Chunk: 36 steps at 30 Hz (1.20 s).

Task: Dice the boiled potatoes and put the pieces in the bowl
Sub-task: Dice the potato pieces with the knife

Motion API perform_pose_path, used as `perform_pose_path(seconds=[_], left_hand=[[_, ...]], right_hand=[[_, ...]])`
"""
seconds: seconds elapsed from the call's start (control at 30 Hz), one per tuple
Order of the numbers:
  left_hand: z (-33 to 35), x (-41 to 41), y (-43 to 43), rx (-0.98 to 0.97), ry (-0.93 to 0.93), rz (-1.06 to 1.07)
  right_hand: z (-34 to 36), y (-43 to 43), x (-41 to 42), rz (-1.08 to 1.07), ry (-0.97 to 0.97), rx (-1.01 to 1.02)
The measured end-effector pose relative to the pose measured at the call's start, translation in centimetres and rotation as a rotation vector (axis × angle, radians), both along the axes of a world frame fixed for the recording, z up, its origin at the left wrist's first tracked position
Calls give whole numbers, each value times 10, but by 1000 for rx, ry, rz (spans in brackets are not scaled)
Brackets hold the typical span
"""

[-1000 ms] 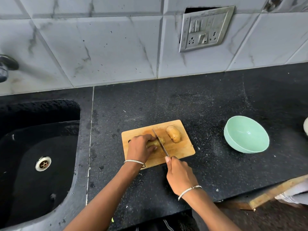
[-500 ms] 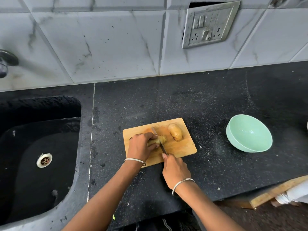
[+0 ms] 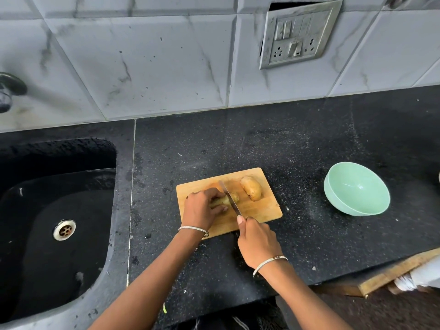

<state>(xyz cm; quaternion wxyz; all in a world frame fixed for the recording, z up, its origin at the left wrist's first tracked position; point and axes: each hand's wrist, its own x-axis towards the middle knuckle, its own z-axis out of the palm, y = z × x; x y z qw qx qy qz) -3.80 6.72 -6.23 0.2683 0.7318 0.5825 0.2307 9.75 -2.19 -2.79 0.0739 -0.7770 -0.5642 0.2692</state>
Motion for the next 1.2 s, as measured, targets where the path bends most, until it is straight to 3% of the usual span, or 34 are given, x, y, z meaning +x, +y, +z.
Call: perform_pose_path(seconds=[0.73,1.2], left_hand=[[0,4,0,-33,-3,53],[0,9,4,-29,23,33]], right_hand=[[17,-5,3,66,-94,-13],[8,-5,4,20,-55,-13]])
